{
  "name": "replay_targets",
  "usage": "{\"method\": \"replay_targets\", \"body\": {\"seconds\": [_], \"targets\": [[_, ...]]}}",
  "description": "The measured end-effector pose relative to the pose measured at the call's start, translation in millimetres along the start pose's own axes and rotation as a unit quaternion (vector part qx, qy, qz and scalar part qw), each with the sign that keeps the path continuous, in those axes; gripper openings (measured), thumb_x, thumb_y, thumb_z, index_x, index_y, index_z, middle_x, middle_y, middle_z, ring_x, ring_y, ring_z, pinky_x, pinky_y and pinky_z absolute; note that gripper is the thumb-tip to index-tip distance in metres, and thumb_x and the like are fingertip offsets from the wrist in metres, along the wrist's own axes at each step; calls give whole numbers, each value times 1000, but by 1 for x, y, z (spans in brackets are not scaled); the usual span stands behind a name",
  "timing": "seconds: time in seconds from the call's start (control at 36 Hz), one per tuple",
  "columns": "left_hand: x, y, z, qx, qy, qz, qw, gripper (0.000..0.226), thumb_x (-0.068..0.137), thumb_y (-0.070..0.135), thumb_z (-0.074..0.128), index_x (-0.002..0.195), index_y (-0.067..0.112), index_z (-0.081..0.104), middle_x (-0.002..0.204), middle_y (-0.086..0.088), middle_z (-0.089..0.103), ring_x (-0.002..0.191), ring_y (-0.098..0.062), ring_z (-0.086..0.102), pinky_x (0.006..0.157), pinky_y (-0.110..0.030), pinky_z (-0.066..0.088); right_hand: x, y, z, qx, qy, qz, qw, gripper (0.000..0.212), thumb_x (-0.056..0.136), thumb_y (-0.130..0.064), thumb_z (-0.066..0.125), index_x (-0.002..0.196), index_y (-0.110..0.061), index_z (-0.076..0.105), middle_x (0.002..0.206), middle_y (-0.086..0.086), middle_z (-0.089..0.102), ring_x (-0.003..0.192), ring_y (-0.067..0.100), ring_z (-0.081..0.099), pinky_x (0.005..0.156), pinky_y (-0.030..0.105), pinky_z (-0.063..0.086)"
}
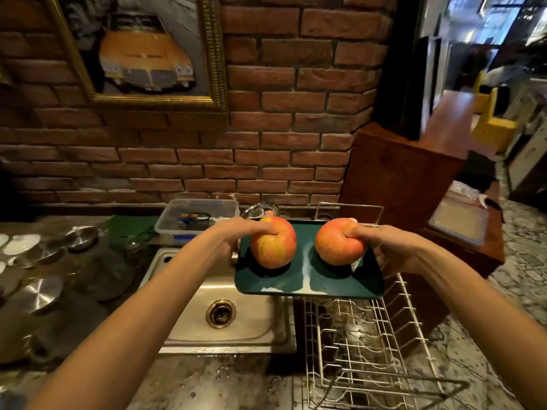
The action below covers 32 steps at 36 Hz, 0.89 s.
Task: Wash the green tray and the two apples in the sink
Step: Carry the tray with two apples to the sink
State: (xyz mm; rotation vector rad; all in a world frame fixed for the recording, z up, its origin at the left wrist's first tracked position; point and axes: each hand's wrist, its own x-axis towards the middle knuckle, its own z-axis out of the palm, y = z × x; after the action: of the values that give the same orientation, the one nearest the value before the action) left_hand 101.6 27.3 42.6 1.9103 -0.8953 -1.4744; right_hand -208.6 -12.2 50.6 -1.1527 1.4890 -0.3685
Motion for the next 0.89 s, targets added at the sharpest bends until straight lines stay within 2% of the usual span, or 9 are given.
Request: {"method": "replay_targets", "body": {"seconds": [0.08,0.19,0.25,0.33,0.44,0.58,0.67,0.72,0.89], "targets": [[-4,-17,-26,-17,12,-7,1000,105,54,40,92,143,27,38,145,-12,38,118,-37,47,97,-56,49,5,-5,26,-17,-14,-11,1000,76,74,-48,79,137,-20,49,83,9,58,72,24,58,87,51,53],[-6,-36,-61,4,21,-22,1000,108,62,44,89,150,25,29,153,-11,31,120,-36,48,74,-46,48,9,-10,67,-20,-39,-9,999,81,63,-53,83,124,-11,49,93,13,61,75,24,58,69,41,56],[-5,-46,-78,11,22,-26,999,108,63,46,89,150,24,29,155,-11,30,129,-39,43,70,-46,49,15,-9,86,-16,-42,-12,999,78,71,-51,81,130,-11,49,106,20,62,82,27,58,88,55,55],[-2,-66,-103,3,15,-26,1000,107,56,45,91,146,23,37,149,-12,36,122,-38,47,88,-53,51,25,-7,113,-28,-38,-4,999,67,73,-51,79,117,-7,55,76,6,48,68,19,47,94,57,52],[5,-96,-131,-11,21,-27,999,96,55,43,91,136,20,45,142,-9,43,122,-36,48,91,-52,49,29,-6,153,-22,-41,6,999,55,61,-56,83,86,-19,52,56,-2,60,70,20,54,64,38,55],[17,-125,-159,-4,26,-39,999,112,45,49,86,142,17,40,141,-10,46,121,-35,50,89,-53,49,52,4,196,-20,-33,6,999,77,64,-53,86,119,-15,49,112,4,54,103,25,57,73,47,56],[26,-141,-172,-15,25,-42,999,108,47,48,87,140,21,39,135,-7,46,113,-29,49,68,-39,47,63,12,220,-6,-39,15,999,62,63,-52,87,104,-22,51,98,1,56,89,18,58,67,40,53],[37,-154,-179,-30,25,-44,998,103,54,43,91,140,23,38,134,-5,45,110,-26,48,70,-39,47,73,17,233,-8,-34,21,999,63,63,-52,87,105,-21,51,95,1,56,88,20,58,74,45,58],[67,-188,-191,-67,6,-52,996,86,51,41,90,120,28,41,113,4,54,93,-14,56,66,-34,50,91,30,260,-27,-39,30,998,120,45,-64,84,143,-12,38,118,6,55,99,21,60,72,40,59]]}}
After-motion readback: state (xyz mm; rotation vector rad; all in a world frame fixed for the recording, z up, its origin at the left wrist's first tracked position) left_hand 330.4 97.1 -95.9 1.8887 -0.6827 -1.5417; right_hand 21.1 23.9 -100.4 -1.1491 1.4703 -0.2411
